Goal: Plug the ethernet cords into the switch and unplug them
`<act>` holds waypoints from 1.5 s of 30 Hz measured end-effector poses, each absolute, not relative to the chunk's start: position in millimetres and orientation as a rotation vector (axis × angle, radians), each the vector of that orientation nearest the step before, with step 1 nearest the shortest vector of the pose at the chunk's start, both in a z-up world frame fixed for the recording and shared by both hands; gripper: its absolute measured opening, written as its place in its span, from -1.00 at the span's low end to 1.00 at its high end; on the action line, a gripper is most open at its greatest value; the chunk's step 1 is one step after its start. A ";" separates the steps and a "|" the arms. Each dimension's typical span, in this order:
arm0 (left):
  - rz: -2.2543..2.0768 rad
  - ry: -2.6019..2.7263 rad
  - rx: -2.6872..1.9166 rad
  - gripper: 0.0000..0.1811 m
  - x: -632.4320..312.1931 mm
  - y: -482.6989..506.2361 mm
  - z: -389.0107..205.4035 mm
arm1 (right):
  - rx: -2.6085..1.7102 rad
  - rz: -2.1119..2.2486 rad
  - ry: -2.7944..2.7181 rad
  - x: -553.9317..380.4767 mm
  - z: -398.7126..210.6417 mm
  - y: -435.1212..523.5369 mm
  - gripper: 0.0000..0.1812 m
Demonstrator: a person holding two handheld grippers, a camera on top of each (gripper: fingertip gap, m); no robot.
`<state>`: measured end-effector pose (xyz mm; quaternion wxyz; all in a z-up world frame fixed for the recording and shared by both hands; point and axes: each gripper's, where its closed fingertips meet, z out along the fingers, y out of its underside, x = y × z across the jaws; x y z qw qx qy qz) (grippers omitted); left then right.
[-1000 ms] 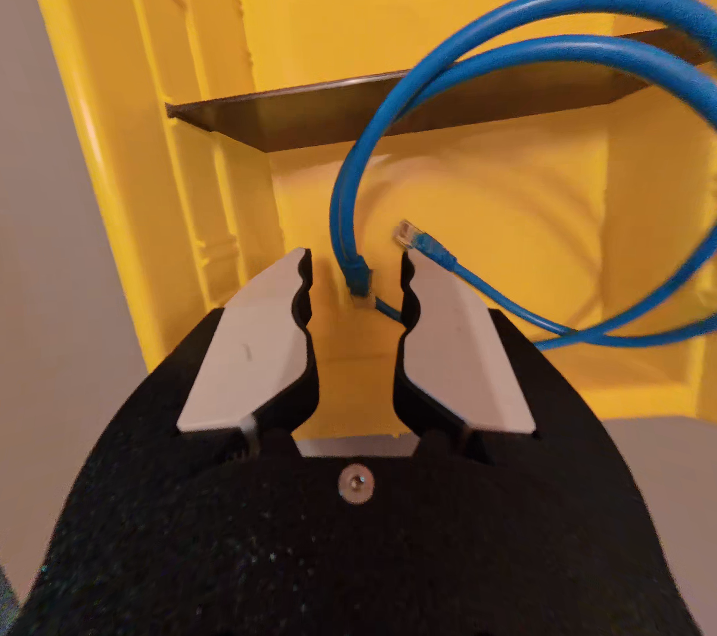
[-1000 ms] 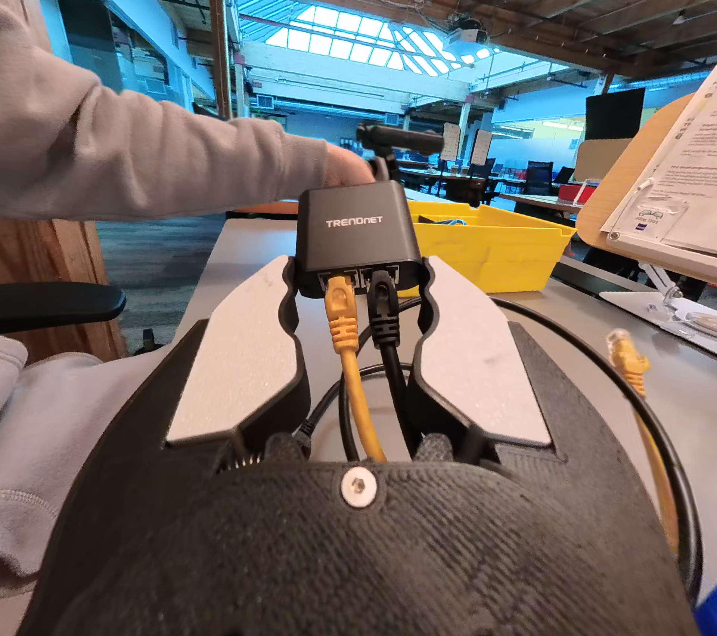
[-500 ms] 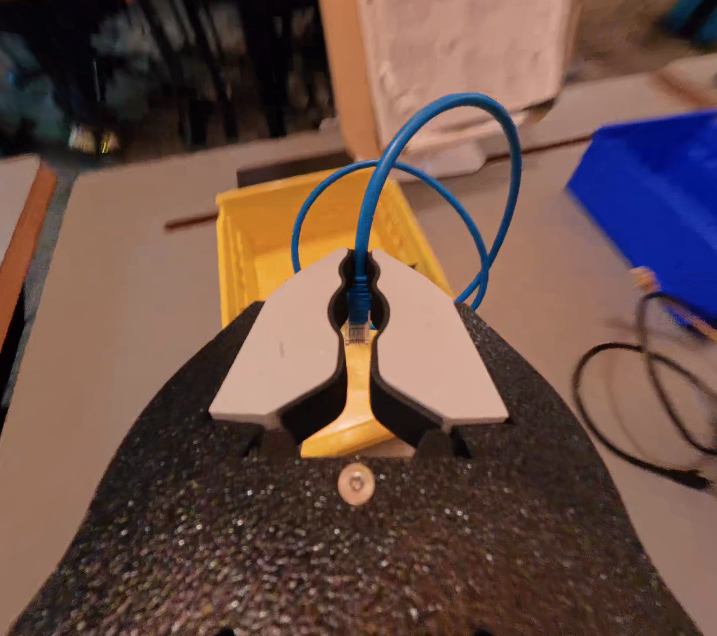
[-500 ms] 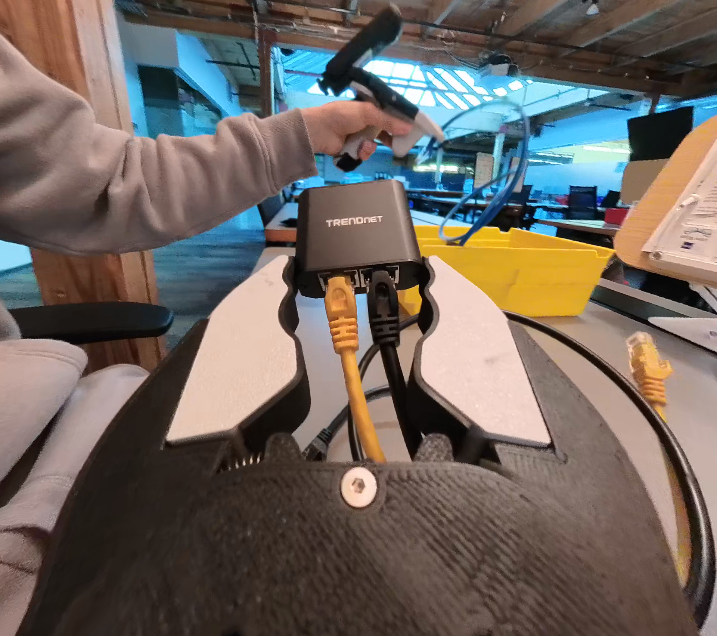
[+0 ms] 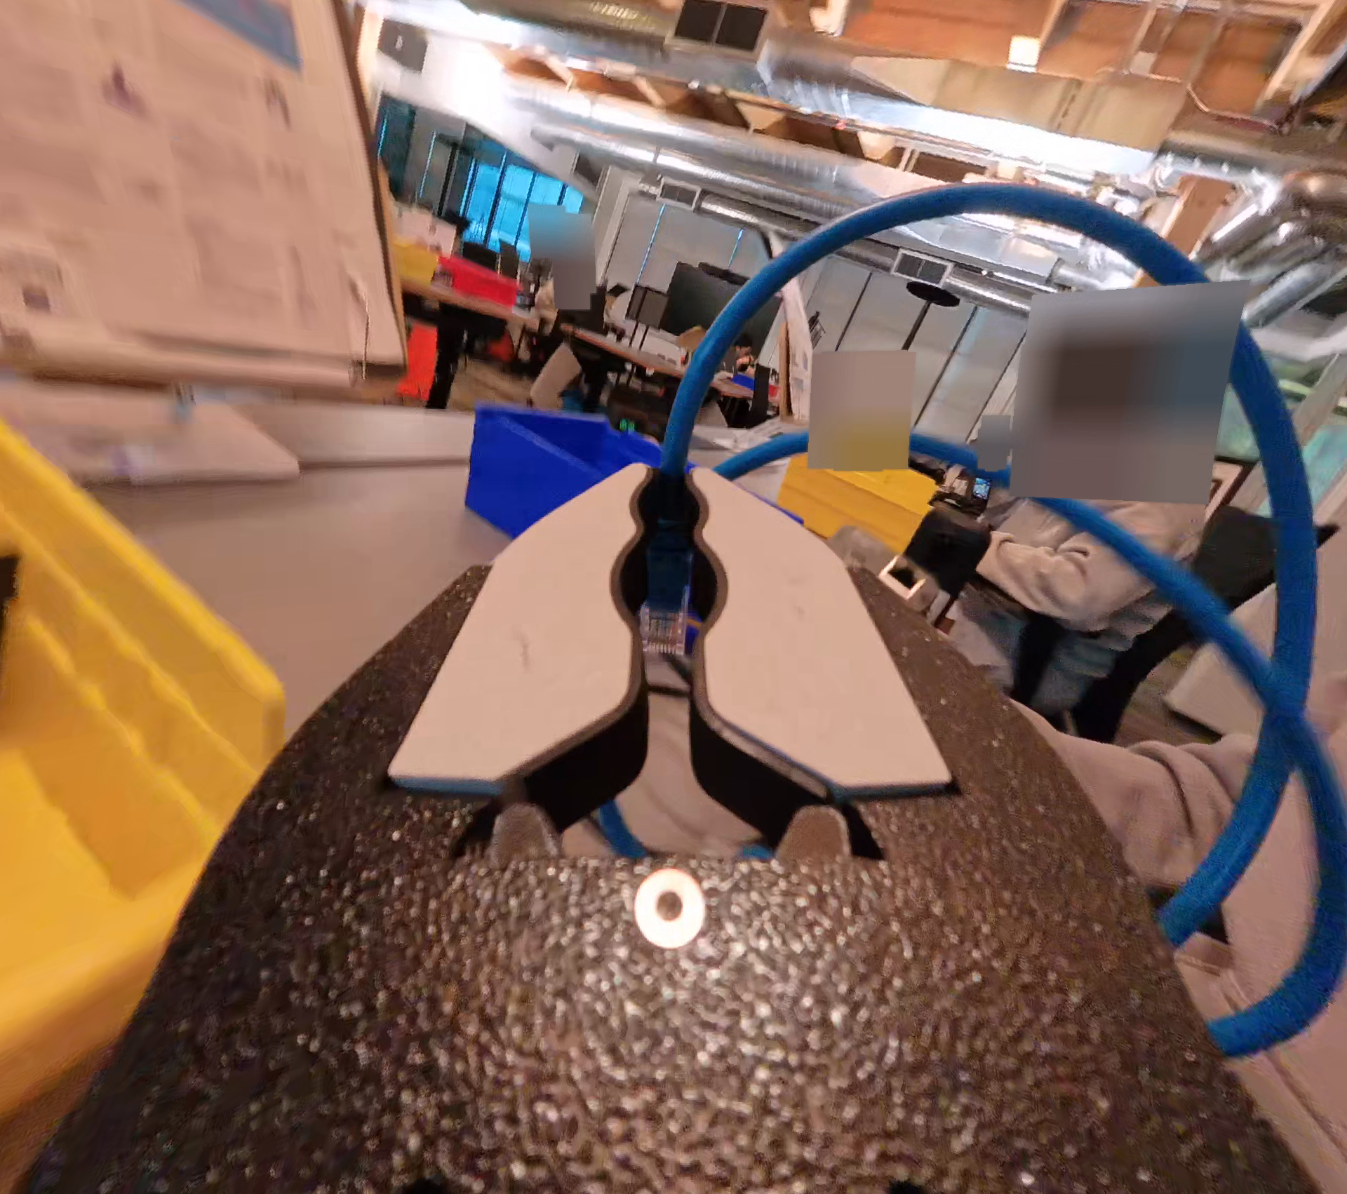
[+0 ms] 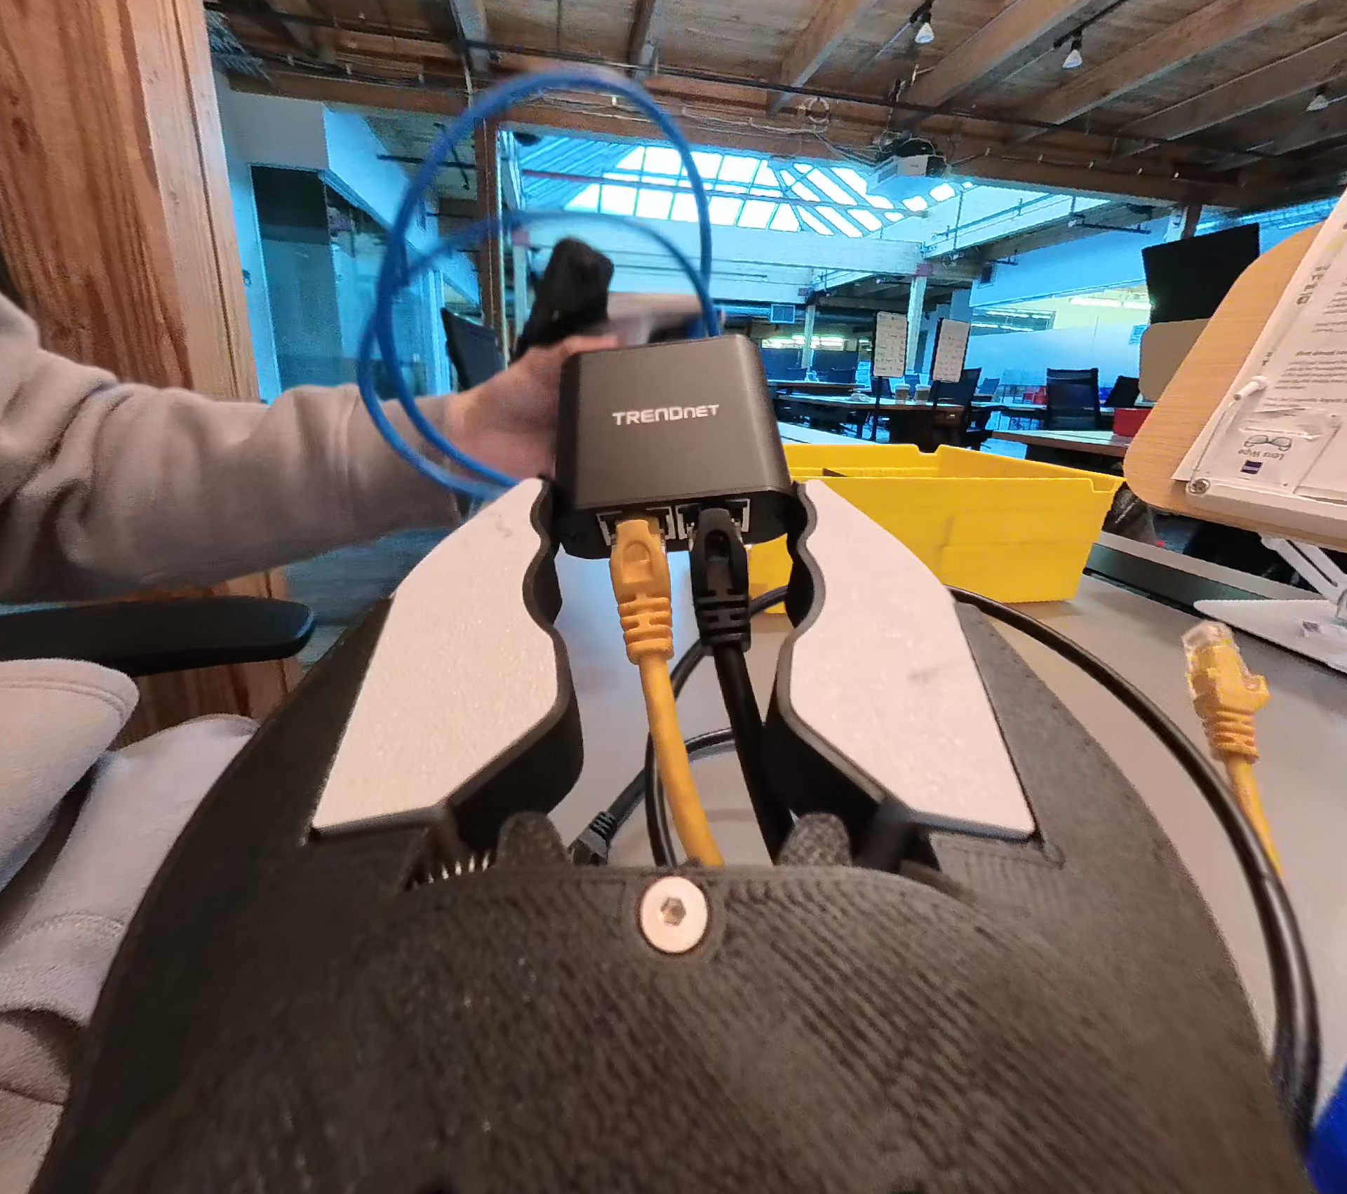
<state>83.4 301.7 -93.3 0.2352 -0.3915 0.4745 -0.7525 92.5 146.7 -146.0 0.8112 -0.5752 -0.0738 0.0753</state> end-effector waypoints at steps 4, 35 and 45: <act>-2.030 1.396 -1.158 -0.94 96.9 281.1 -144.7 | -1.241 0.136 -0.157 94.6 -146.8 144.4 -0.33; -0.747 2.133 -0.786 -0.48 4.2 356.9 -260.1 | -1.281 0.062 -0.152 99.8 -150.2 142.5 -0.33; -0.965 2.315 -1.023 -0.56 -11.2 252.9 -236.7 | -1.300 0.063 -0.161 98.4 -152.0 144.8 -0.33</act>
